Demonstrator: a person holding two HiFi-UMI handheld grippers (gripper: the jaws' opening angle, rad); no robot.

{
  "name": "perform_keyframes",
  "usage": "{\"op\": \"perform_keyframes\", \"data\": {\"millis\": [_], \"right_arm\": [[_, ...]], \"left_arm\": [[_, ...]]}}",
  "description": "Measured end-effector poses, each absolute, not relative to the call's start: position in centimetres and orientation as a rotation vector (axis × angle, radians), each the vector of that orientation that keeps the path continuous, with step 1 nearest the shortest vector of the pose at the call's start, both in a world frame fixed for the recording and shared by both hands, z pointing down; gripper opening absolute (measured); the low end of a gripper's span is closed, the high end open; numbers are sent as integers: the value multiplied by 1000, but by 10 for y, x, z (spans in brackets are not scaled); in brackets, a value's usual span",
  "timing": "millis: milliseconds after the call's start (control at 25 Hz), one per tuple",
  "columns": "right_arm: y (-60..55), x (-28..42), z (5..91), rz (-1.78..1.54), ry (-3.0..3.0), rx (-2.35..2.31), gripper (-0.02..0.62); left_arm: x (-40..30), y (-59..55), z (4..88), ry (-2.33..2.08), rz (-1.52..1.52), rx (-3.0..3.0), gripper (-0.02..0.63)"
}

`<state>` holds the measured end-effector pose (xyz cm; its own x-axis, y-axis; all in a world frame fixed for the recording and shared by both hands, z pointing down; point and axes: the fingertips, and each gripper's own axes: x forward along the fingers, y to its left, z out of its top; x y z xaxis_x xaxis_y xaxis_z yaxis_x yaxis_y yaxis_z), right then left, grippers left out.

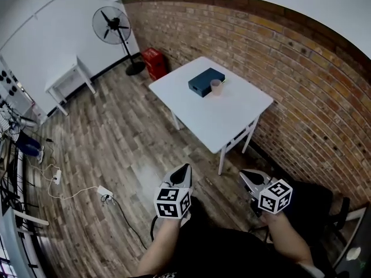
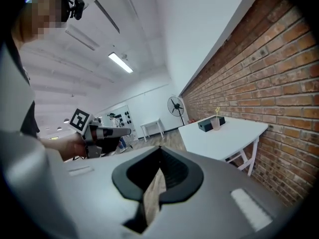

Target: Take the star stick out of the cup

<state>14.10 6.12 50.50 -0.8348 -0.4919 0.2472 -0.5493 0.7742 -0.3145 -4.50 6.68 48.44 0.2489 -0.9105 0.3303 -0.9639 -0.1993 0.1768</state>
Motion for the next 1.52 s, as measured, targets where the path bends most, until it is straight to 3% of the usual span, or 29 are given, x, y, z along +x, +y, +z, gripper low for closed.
{"op": "perform_keyframes", "data": {"millis": [320, 720, 1120, 1520], "right_arm": [[-44, 102, 524, 568, -2746, 913, 0], [-195, 35, 516, 627, -2703, 1060, 0], [-247, -26, 530, 663, -2673, 1007, 0], [-290, -11, 539, 679, -2652, 975, 0]], "left_arm": [[-91, -56, 514, -1650, 174, 2194, 2], [-164, -229, 485, -1588, 233, 2314, 2], [-200, -286, 514, -1501, 266, 2296, 2], [-185, -322, 519, -1491, 257, 2278, 2]]}}
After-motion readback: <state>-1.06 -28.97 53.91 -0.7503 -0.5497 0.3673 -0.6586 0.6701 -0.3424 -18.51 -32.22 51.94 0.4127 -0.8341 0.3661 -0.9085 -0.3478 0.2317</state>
